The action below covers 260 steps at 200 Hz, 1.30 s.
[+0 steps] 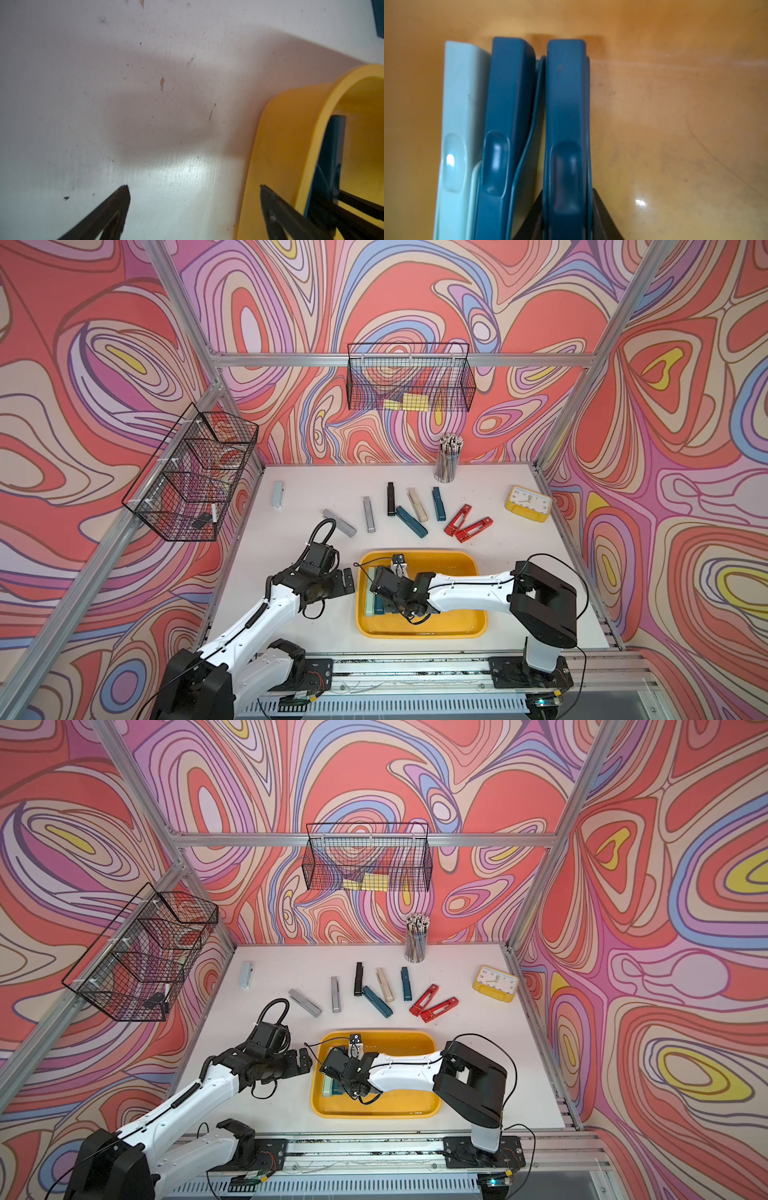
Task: Put the pruning pliers into the storage box
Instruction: Place the pruning pliers in the storage box.
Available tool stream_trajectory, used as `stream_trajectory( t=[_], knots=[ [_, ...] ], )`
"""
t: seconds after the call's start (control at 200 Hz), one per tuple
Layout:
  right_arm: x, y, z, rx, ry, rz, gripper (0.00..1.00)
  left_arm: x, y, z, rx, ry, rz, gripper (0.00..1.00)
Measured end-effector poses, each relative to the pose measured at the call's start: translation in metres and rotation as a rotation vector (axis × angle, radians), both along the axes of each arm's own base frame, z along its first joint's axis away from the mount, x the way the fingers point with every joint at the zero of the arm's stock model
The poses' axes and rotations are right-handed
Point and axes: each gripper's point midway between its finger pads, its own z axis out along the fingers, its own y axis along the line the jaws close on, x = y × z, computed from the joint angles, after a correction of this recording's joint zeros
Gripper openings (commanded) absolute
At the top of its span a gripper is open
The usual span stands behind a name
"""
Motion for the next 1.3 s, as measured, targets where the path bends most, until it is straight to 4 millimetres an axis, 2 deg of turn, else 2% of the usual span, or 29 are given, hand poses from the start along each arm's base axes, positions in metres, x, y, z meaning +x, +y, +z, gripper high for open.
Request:
stream_trajectory(
  t=[0.085,0.265,0.626,0.951,1.242,1.302],
  knots=[
    [0.000,-0.001,0.000,-0.007,0.002,0.001,0.43,0.000,0.000,0.000,0.000,0.000,0.000,0.99],
    [0.000,-0.002,0.002,-0.015,-0.001,0.004,0.48,0.000,0.000,0.000,0.000,0.000,0.000,0.99],
    [0.001,-0.005,0.012,-0.016,-0.018,0.003,0.49,0.000,0.000,0.000,0.000,0.000,0.000,0.99],
    [0.003,-0.005,0.045,0.041,-0.056,0.012,0.52,0.000,0.000,0.000,0.000,0.000,-0.001,0.99],
    [0.008,-0.021,0.068,0.041,-0.113,-0.023,0.00,0.000,0.000,0.000,0.000,0.000,-0.001,0.98],
    [0.009,-0.027,0.065,0.031,-0.114,-0.031,0.00,0.000,0.000,0.000,0.000,0.000,-0.001,0.98]
  ],
)
